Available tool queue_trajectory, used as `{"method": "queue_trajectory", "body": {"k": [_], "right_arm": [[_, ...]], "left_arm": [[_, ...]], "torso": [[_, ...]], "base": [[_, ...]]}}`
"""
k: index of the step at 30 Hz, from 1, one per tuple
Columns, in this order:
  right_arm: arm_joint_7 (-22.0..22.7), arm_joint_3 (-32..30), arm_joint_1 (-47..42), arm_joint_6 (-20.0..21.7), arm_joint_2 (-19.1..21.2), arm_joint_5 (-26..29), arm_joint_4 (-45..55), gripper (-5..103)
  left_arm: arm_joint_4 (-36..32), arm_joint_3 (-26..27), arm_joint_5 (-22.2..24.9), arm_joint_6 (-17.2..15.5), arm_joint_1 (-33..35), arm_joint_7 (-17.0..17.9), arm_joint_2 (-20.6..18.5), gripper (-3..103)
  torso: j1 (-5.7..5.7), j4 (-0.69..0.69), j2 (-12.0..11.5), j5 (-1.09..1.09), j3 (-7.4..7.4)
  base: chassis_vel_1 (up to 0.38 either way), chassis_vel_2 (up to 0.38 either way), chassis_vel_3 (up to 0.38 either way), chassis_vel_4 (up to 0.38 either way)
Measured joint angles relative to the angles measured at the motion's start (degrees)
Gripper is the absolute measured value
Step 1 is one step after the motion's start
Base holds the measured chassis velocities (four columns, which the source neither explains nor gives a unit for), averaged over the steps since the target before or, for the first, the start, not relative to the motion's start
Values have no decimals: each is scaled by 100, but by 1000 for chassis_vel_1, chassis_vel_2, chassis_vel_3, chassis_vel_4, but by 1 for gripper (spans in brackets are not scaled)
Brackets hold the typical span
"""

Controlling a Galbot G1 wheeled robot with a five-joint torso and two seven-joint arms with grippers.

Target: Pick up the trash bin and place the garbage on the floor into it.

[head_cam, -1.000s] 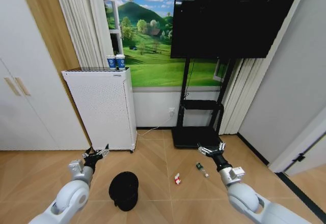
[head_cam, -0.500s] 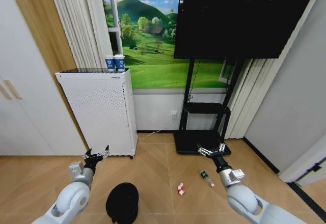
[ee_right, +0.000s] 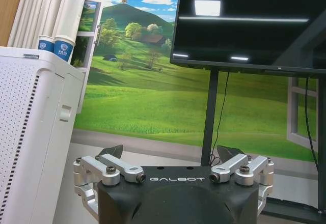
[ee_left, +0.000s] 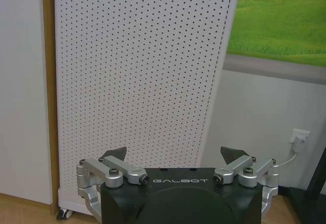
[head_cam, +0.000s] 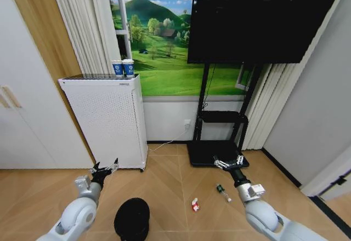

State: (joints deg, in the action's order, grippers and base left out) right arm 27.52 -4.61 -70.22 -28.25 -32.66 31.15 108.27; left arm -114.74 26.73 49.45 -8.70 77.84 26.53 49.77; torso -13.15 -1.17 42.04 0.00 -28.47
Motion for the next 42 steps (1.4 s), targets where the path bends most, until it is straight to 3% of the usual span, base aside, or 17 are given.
{"method": "queue_trajectory", "body": {"k": [28,42], "right_arm": [[44,107,33,-70,5,112,1,100],[31,5,-379,-169,-60,15,-107,100]], "left_arm": [[-184,280,42,-27,477,-64,115,100],[-439,374,77,-44,764,-74,-64,100]], "torso": [[322,0,-776,0,452],[469,0,-1147,0,678]], "base": [[0,0,0,0],[0,0,0,0]]}}
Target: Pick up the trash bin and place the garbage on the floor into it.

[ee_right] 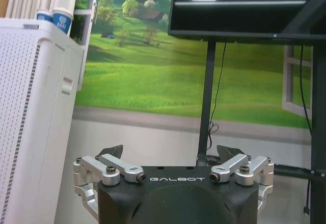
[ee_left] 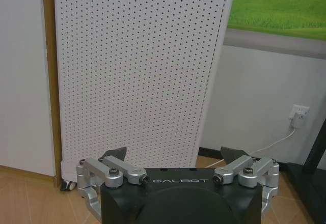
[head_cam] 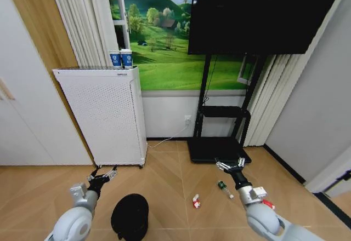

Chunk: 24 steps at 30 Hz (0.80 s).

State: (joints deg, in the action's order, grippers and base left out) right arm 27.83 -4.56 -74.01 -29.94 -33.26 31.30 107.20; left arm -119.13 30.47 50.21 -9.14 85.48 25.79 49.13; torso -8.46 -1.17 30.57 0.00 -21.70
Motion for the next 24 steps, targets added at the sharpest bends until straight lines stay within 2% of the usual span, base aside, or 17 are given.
{"method": "queue_trajectory", "body": {"k": [5,15,24], "right_arm": [[-2,25,-184,-3,-5,-68,-81,100],[-26,77,-234,-62,192,-95,-117,100],[-27,80,-327,-67,218,-131,-65,100]], "left_arm": [[119,-48,-12,1,-68,-57,22,100],[304,-146,-385,41,0,-200,512,100],[321,-163,-466,46,26,-214,654,100]], "torso": [[42,-1,-108,-1,65],[146,0,-377,0,230],[195,-1,-515,0,319]], "base": [[0,0,0,0],[0,0,0,0],[0,0,0,0]]}}
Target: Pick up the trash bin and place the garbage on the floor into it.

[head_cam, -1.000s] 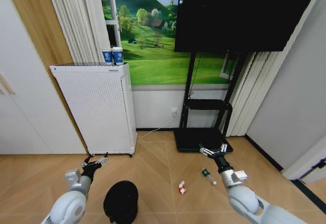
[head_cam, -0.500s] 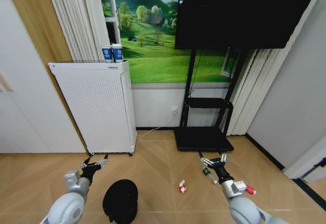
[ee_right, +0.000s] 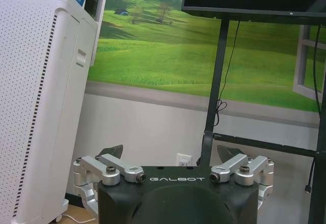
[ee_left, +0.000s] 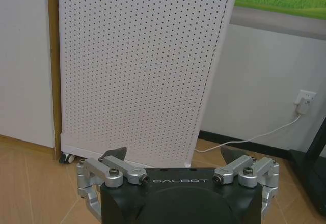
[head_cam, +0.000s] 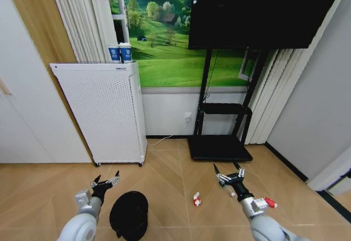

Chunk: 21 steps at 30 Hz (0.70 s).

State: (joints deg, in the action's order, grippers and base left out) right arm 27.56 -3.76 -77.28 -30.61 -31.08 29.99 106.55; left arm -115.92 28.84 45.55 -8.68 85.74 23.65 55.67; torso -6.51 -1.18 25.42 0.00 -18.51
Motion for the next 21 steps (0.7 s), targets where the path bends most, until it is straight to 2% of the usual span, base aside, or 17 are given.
{"method": "queue_trajectory", "body": {"k": [9,13,15,21], "right_arm": [[18,-9,-73,-10,13,-59,31,100],[53,-74,-158,-28,27,-115,62,100],[51,-82,-166,-65,-3,-136,-19,100],[35,-83,-167,-140,-48,-178,-150,100]], "left_arm": [[-40,2,-42,8,113,-2,166,100],[-36,64,-76,66,319,-5,262,100],[16,96,-17,93,557,-9,430,100],[13,96,-27,121,896,-9,657,100]], "torso": [[57,0,-148,0,90],[113,0,-314,0,201],[151,0,-424,0,274],[187,1,-534,0,346]], "base": [[0,0,0,0],[0,0,0,0],[0,0,0,0],[0,0,0,0]]}}
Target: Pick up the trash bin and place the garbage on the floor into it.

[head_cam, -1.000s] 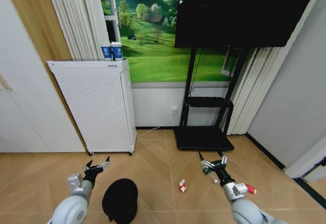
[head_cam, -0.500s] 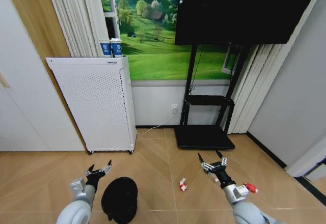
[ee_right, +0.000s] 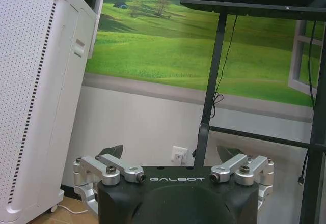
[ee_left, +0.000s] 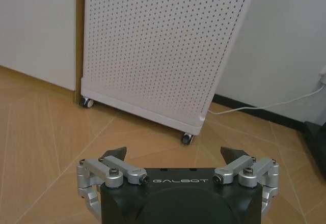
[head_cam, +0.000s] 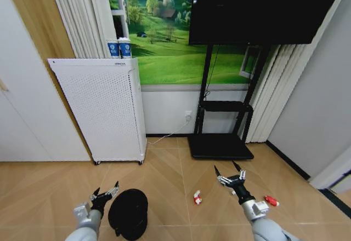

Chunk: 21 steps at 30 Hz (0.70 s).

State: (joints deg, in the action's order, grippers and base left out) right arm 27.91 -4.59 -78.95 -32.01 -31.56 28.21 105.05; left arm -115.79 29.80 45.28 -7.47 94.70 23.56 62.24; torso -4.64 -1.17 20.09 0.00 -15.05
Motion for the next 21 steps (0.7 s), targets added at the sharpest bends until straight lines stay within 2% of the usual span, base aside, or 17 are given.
{"method": "queue_trajectory", "body": {"k": [10,21], "right_arm": [[-75,-34,-117,-123,-101,-77,-124,100],[-174,-26,-159,-239,-114,-125,-256,100]], "left_arm": [[529,-91,-273,242,253,-281,472,100],[757,-130,-426,332,226,-310,670,100]], "torso": [[92,0,-257,0,166],[165,-1,-494,0,329]], "base": [[0,0,0,0],[0,0,0,0]]}}
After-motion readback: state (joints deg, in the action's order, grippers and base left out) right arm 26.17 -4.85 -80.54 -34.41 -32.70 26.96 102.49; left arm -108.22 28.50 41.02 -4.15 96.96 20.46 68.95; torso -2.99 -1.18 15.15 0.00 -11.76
